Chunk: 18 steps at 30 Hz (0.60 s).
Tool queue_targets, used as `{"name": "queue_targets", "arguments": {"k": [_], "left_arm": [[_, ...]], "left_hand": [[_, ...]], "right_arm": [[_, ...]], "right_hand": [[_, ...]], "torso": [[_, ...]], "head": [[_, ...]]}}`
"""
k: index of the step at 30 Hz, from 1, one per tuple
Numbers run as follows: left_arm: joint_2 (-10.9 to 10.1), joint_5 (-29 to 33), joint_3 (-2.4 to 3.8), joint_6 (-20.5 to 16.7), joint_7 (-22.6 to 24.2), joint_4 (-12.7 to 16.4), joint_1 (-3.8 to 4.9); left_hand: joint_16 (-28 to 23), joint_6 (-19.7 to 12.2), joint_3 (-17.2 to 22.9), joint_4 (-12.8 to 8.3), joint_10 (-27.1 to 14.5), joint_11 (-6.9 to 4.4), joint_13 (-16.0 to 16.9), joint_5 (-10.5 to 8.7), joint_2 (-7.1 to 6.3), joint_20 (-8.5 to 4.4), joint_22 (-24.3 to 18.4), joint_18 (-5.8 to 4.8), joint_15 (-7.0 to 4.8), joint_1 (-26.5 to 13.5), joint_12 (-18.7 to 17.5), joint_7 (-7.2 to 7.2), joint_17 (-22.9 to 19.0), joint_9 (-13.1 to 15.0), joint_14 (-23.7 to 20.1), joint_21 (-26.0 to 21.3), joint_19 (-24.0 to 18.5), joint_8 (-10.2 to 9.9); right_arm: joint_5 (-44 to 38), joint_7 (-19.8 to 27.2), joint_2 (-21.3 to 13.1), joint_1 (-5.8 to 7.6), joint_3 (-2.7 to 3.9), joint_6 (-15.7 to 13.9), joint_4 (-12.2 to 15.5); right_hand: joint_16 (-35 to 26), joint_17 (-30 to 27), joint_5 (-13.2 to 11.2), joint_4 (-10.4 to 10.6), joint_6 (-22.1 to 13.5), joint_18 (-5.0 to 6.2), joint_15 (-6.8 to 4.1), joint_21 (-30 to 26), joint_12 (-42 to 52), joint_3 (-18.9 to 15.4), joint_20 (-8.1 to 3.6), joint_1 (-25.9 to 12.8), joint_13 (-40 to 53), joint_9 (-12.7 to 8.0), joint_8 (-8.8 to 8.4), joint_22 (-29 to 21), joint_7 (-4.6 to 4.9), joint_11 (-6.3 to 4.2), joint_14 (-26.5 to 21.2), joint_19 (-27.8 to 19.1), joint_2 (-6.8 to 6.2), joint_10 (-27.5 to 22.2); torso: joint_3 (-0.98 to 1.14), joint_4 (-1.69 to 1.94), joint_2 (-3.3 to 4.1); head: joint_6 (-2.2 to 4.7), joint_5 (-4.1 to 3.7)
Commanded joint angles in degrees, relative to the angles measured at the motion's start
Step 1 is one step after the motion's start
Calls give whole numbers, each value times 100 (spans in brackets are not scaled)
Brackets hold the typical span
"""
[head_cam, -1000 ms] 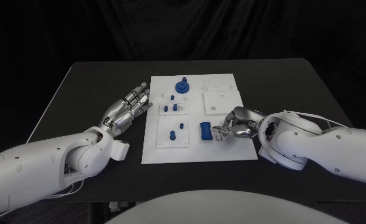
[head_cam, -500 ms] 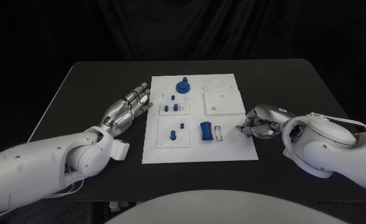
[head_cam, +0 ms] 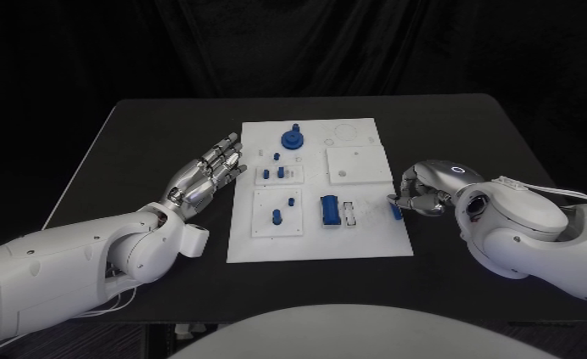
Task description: Assemble the parts on the task board
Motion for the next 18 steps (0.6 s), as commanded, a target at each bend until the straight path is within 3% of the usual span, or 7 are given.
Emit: {"name": "queue_targets", "arguments": {"k": [1, 18], "left_arm": [[3, -11, 5, 75, 461, 4, -9], [31, -11, 5, 117, 445, -36, -19]], "left_hand": [[9, 6, 42, -7, 4, 54, 5, 31, 2, 52, 5, 50, 36, 79, 19, 27, 5, 7, -15, 29, 3, 33], [9, 19, 55, -16, 4, 63, 6, 43, 4, 57, 5, 49, 42, 95, 24, 45, 5, 10, -13, 30, 3, 36]], "right_arm": [[-311, -362, 73, -9, -1, 283, -119], [-333, -409, 318, -70, -2, 560, -408]], "right_hand": [[-40, 869, 31, 38, -50, -18, 0, -49, 16, -20, 10, 30, 1509, -3, -22, 1235, 9, 2, 471, 273, 42, 618], [-68, 824, -40, 45, -87, -8, 32, -101, 16, -88, 39, -88, 1509, -149, -200, 1219, 54, 38, 462, 249, 107, 618]], "torso": [[0, 3, 6], [1, 3, 7]], "head": [[-1, -6], [-1, -12]]}}
